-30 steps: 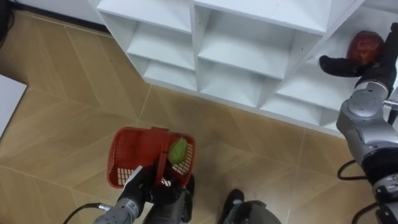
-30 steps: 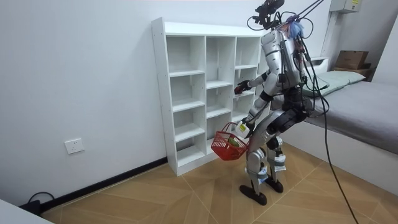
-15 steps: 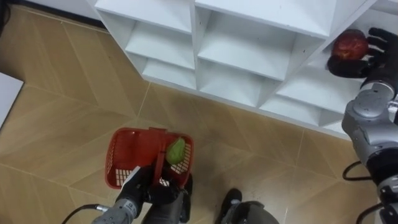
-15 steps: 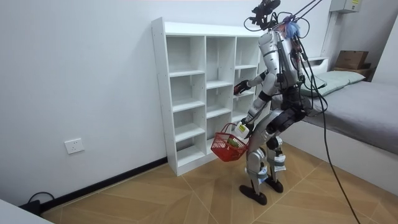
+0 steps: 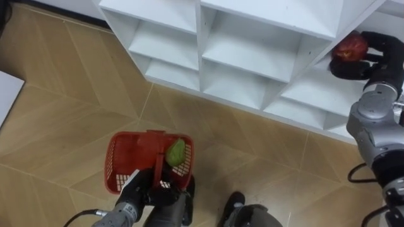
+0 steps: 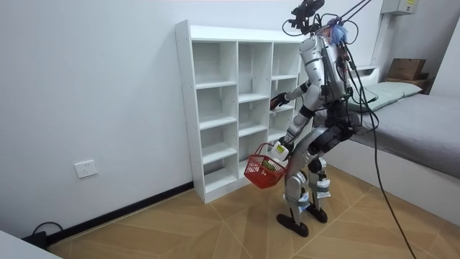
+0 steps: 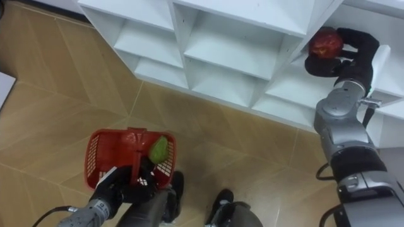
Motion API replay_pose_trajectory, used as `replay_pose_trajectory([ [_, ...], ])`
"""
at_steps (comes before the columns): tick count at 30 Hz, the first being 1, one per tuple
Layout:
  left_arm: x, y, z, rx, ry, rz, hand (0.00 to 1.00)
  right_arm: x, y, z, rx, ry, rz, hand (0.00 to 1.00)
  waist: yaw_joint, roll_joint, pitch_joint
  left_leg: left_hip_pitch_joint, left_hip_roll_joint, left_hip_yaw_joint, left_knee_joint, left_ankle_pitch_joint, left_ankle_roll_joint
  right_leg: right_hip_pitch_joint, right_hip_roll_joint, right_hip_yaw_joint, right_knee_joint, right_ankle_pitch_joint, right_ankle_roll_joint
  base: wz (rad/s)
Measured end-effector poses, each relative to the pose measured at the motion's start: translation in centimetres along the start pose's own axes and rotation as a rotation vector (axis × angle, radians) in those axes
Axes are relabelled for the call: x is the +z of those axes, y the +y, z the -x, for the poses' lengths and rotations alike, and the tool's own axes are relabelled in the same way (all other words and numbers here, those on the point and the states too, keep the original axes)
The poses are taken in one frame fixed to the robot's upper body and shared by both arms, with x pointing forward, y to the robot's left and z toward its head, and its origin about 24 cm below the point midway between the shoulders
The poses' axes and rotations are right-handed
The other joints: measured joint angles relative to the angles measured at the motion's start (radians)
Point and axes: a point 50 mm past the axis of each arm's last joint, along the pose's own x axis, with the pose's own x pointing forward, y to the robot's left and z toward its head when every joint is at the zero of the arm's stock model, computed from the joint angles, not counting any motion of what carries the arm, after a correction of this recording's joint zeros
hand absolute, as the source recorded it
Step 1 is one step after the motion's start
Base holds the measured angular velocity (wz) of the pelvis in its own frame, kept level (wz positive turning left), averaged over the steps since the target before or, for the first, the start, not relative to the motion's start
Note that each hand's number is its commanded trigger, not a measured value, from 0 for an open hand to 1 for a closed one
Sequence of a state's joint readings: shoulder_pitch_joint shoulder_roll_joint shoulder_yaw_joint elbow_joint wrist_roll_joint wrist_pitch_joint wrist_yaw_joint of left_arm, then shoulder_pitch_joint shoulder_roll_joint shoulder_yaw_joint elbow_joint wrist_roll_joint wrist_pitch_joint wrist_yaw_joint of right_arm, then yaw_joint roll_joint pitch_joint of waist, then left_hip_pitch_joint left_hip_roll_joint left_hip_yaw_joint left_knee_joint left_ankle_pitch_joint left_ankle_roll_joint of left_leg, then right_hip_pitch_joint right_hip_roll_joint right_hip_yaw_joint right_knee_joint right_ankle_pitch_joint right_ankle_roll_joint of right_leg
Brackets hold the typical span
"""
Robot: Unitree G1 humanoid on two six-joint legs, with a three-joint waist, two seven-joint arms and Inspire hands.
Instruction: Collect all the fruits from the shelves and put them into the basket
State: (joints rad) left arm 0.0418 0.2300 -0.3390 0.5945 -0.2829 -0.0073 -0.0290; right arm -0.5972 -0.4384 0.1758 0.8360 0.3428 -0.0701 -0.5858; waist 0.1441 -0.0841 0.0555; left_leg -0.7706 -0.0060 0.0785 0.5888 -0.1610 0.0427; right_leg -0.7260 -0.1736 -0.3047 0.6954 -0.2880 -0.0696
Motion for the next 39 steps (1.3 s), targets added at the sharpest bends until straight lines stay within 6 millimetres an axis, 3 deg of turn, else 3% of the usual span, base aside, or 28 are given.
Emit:
replay_pose_trajectory([
  [15, -0.4, -0.1, 0.2, 0.007, 0.012, -0.008, 1.0, -0.5, 0.8, 0.3, 0.071, 0.022, 0.04, 1.0, 0.001, -0.002, 0.0012, 0.042, -0.001, 0.001, -0.009, 0.0, 0.0, 0.04, 0.001, 0.001, -0.008, -0.001, 0.001, 0.0],
  [29, -1.8, 0.4, 0.4, 0.013, 0.068, 0.025, 1.0, -4.4, 0.4, 1.7, 0.169, 0.161, 0.006, 1.0, -0.002, 0.001, -0.0001, 0.243, 0.011, 0.004, -0.11, -0.003, -0.004, 0.261, 0.042, -0.006, -0.165, 0.022, 0.023, -0.01],
  [33, -1.8, 0.8, 0.2, 0.028, 0.082, 0.023, 1.0, -6.2, 0.3, 2.8, 0.223, 0.197, 0.018, 1.0, -0.009, 0.009, -0.0046, 0.298, 0.016, 0.005, -0.127, -0.006, -0.009, 0.324, 0.055, -0.002, -0.205, 0.028, 0.026, -0.05],
  [36, -2.2, 0.8, 0.4, 0.031, 0.091, 0.035, 1.0, -6.7, 0.5, 4.0, 0.295, 0.183, 0.001, 1.0, -0.042, 0.023, -0.0153, 0.36, 0.015, 0.013, -0.177, -0.007, -0.01, 0.374, 0.061, 0.003, -0.24, 0.034, 0.032, -0.06],
  [37, -2.4, 0.7, 0.5, 0.033, 0.094, 0.047, 1.0, -7.1, 0.6, 4.8, 0.326, 0.179, 0.0, 1.0, -0.053, 0.027, -0.0248, 0.377, 0.016, 0.017, -0.184, -0.007, -0.01, 0.39, 0.062, 0.004, -0.251, 0.036, 0.033, -0.11],
  [39, -2.4, 0.5, 0.5, 0.03, 0.092, 0.051, 1.0, -7.8, 0.9, 6.1, 0.369, 0.186, -0.023, 1.0, -0.073, 0.031, -0.031, 0.408, 0.016, 0.019, -0.201, -0.007, -0.01, 0.421, 0.068, 0.009, -0.274, 0.041, 0.035, -0.08],
])
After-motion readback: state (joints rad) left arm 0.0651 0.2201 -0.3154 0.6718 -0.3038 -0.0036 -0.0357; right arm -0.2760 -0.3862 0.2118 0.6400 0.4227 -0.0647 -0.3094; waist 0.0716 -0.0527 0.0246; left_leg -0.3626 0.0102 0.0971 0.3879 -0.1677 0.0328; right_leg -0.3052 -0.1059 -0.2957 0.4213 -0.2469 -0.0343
